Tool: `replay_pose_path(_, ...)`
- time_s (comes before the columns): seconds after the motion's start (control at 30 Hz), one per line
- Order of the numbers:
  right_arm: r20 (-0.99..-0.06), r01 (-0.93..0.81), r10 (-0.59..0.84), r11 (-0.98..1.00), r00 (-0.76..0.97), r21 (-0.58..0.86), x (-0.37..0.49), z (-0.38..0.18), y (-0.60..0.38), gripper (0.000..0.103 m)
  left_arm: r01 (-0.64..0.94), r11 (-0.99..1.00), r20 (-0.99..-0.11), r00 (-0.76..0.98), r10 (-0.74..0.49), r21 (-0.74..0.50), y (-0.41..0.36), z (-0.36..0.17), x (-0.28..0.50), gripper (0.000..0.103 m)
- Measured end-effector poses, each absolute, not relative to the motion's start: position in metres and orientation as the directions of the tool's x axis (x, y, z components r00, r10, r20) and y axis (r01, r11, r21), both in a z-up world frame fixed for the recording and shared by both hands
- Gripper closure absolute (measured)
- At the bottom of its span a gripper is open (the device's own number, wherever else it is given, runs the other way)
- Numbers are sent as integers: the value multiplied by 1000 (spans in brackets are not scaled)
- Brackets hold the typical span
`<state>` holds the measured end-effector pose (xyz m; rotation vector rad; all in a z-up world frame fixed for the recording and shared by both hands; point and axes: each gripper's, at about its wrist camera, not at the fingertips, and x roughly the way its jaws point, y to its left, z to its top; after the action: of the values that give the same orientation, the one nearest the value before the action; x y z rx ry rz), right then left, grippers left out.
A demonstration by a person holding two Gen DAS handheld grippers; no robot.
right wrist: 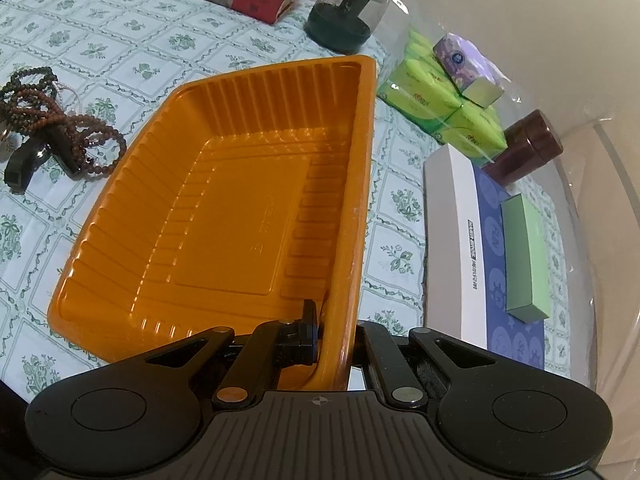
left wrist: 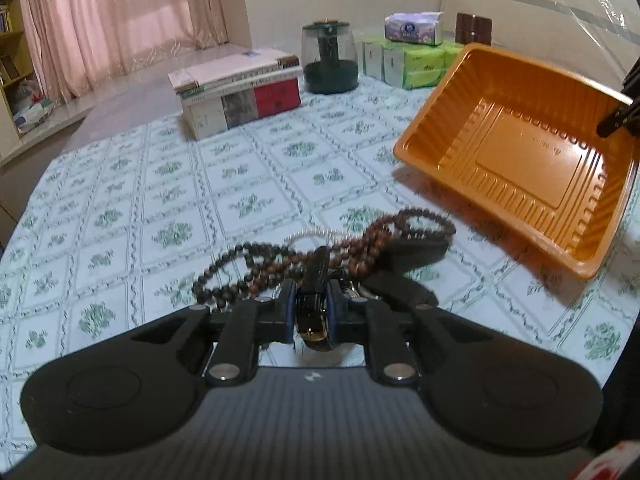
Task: Organize jewelry
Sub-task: 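Carry the watch into the orange tray and open the left gripper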
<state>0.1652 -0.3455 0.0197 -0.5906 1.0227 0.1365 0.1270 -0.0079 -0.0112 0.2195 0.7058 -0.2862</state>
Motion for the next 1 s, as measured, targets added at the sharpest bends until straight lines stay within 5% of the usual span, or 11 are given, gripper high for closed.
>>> replay_pose_path(0.57, -836, -371, -156, 842, 526, -391, 163, 15, -347, 100, 526, 849, -619, 650, -441, -53, -122, 14, 147, 89)
replay_pose_path(1.0, -849, -370, -161, 848, 503, -380, 161, 8, -349, 99, 597, 798, -658, 569, -493, -81, -175, -9, 151, 89)
